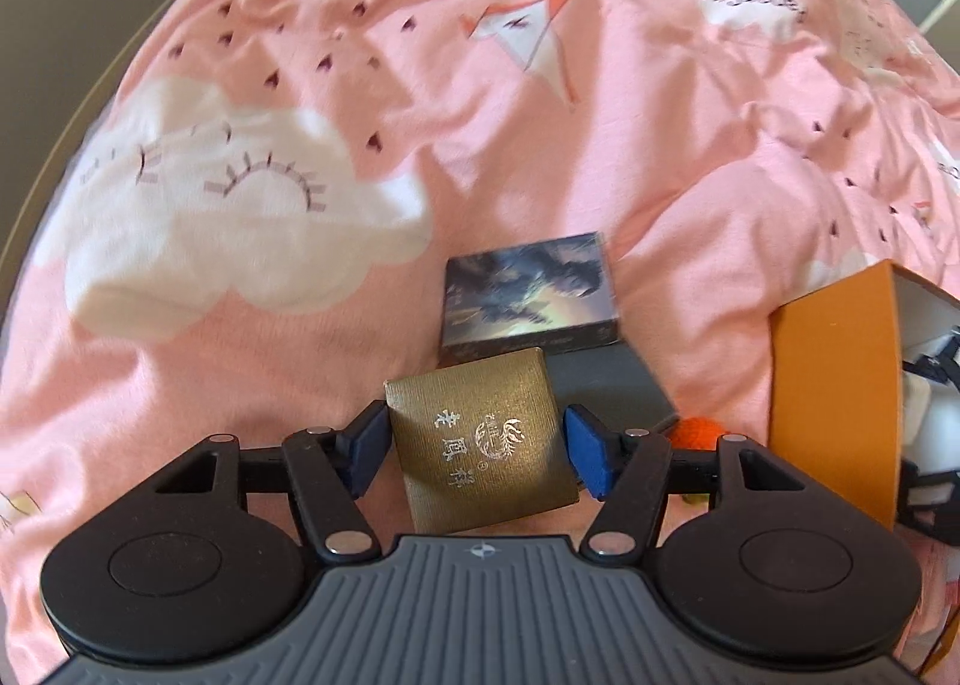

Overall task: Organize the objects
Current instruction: 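Lower the glasses case into the box and open the right gripper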

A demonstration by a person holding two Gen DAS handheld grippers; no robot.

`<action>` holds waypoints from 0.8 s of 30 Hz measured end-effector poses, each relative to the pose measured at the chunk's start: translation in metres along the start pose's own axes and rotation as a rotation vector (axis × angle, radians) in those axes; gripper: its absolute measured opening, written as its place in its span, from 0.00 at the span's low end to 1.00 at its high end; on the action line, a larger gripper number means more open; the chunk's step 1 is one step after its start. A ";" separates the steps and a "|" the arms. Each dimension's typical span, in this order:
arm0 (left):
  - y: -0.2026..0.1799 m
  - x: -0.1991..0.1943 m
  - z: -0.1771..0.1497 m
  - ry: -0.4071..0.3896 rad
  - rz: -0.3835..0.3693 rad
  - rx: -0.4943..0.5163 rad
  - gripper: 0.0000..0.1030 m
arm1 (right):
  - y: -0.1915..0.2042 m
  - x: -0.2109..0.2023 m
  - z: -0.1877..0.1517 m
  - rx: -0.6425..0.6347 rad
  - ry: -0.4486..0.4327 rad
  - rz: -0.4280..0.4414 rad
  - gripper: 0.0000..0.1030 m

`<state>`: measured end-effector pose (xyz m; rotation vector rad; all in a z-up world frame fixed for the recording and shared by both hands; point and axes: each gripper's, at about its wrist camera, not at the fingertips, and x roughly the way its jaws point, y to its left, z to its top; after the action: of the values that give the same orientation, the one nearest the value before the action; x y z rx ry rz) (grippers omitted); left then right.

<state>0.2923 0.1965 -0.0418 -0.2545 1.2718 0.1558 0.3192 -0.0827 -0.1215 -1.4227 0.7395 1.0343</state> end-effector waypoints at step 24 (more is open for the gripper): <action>-0.150 -0.059 0.002 -0.153 -0.115 0.469 0.70 | -0.027 0.002 -0.042 0.224 -0.009 -0.038 0.50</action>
<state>0.3154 0.0540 0.0308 0.0872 1.1027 -0.2180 0.3514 -0.1198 -0.1139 -1.2342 0.7930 0.8980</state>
